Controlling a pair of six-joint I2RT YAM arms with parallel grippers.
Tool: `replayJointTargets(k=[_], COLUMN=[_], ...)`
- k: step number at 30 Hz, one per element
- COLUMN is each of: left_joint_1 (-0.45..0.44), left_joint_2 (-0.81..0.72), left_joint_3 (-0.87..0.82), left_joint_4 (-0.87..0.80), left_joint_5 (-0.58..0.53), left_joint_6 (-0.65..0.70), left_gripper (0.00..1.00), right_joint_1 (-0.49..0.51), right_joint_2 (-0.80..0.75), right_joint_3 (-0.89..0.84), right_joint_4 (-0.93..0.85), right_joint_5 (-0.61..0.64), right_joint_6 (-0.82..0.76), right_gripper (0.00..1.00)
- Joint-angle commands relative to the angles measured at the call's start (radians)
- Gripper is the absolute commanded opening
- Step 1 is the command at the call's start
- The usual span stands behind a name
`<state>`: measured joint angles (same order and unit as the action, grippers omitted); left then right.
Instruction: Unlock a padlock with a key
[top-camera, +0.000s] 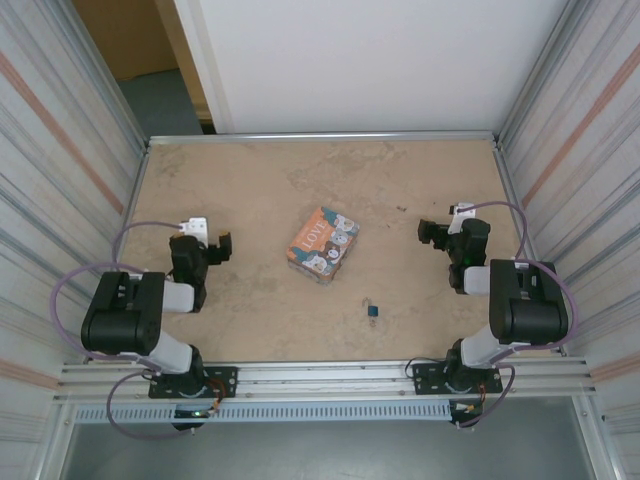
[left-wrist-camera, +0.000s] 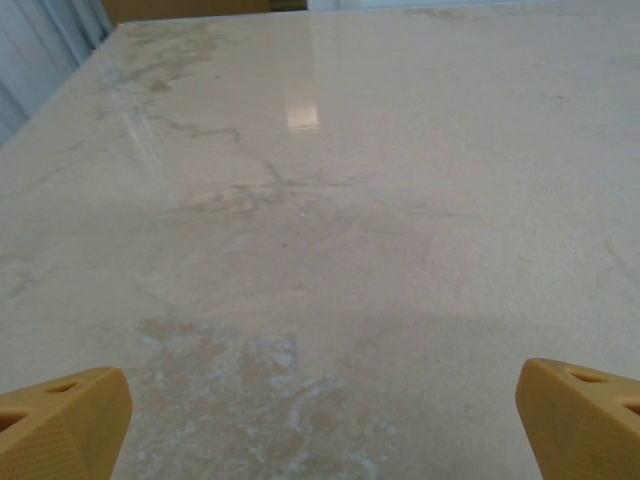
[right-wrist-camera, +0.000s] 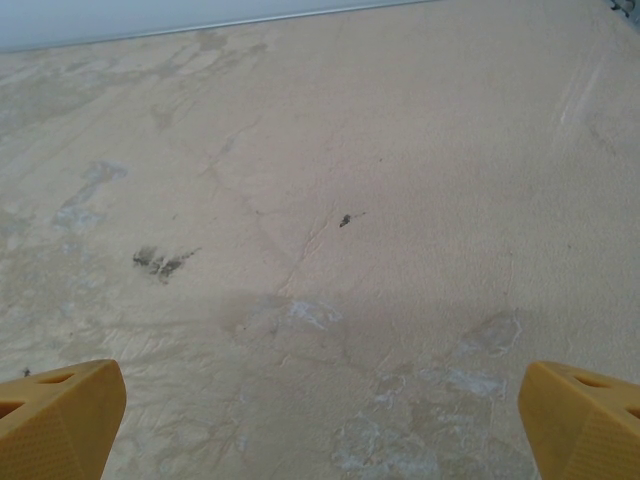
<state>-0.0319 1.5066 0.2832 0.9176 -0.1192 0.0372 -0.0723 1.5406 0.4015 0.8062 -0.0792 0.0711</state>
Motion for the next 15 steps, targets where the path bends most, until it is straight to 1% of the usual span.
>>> replayJointTargets(k=[1, 3, 5, 15], left_joint_1=[0.005, 0.004, 0.004, 0.005], left_joint_2=[0.006, 0.003, 0.008, 0.003], left_joint_3=[0.069, 0.126, 0.116, 0.118], left_joint_4=[-0.003, -0.125, -0.096, -0.106], left_joint_5=[0.05, 0.052, 0.056, 0.058], left_joint_6=[0.006, 0.003, 0.006, 0.006], left_gripper=[0.99, 0.99, 0.99, 0.99], right_joint_1=[0.003, 0.003, 0.005, 0.025], right_joint_2=[0.001, 0.0, 0.001, -0.001], right_joint_3=[0.004, 0.005, 0.005, 0.005], right_joint_4=[-0.005, -0.005, -0.005, -0.006], right_joint_5=[0.01, 0.012, 0.017, 0.054], right_joint_6=[0.02, 0.021, 0.018, 0.007], right_gripper=[0.99, 0.99, 0.99, 0.99])
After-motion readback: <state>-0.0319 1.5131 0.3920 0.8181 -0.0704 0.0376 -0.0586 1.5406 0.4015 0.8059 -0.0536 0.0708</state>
